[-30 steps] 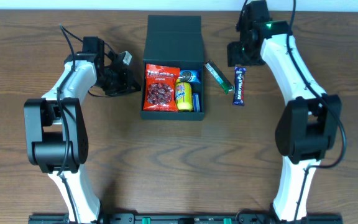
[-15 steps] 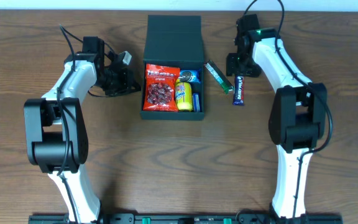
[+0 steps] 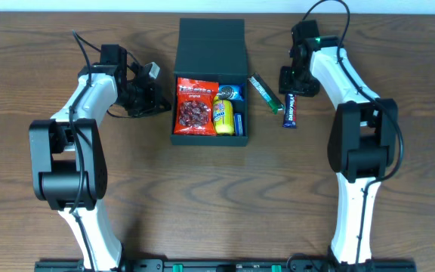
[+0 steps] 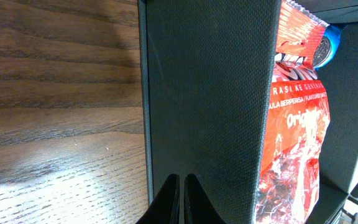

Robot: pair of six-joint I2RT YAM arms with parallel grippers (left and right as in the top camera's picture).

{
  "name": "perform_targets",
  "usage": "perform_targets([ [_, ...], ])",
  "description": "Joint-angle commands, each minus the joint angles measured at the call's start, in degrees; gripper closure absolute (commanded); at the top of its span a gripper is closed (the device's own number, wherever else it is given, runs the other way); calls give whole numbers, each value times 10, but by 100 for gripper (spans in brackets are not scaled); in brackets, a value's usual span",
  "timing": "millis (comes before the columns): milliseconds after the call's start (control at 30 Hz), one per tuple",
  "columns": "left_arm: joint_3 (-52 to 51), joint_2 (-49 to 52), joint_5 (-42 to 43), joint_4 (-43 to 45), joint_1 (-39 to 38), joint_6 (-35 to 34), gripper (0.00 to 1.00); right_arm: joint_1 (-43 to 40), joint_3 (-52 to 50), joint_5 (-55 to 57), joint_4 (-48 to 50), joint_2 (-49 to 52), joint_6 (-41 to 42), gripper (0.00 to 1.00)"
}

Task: Pack container
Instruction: 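Carry the blue candy bar into the box's right side and release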

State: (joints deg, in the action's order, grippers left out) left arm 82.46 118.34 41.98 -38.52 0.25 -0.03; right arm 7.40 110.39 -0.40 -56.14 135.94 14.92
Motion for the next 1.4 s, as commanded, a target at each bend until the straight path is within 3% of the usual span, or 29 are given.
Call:
perform_targets([
  [0, -4, 4, -2, 0, -2, 0, 94, -4, -4, -11, 0, 14, 9, 54],
  [100, -4, 4, -2, 0, -2, 0, 94, -4, -4, -11, 0, 14, 9, 63],
  [167, -4, 4, -2, 0, -2, 0, 94, -5, -4, -11, 0, 14, 9, 88],
  [200, -4, 4, -2, 0, -2, 0, 94, -5, -4, -11, 0, 14, 9, 96],
  [233, -4, 4, -2, 0, -2, 0, 94, -5, -4, -11, 0, 14, 9, 98],
  [333, -4, 4, -2, 0, -2, 0, 94, -5, -2, -12, -5, 13, 9, 95],
  [500, -4, 4, -2, 0, -2, 0, 94, -5, 32, -12, -41, 13, 9, 98],
  [1000, -4, 4, -2, 0, -2, 0, 94, 56, 320, -20, -239, 13, -4, 99],
  [1367, -4, 4, -2, 0, -2, 0, 94, 153, 334, -78, -240, 13, 40, 99],
])
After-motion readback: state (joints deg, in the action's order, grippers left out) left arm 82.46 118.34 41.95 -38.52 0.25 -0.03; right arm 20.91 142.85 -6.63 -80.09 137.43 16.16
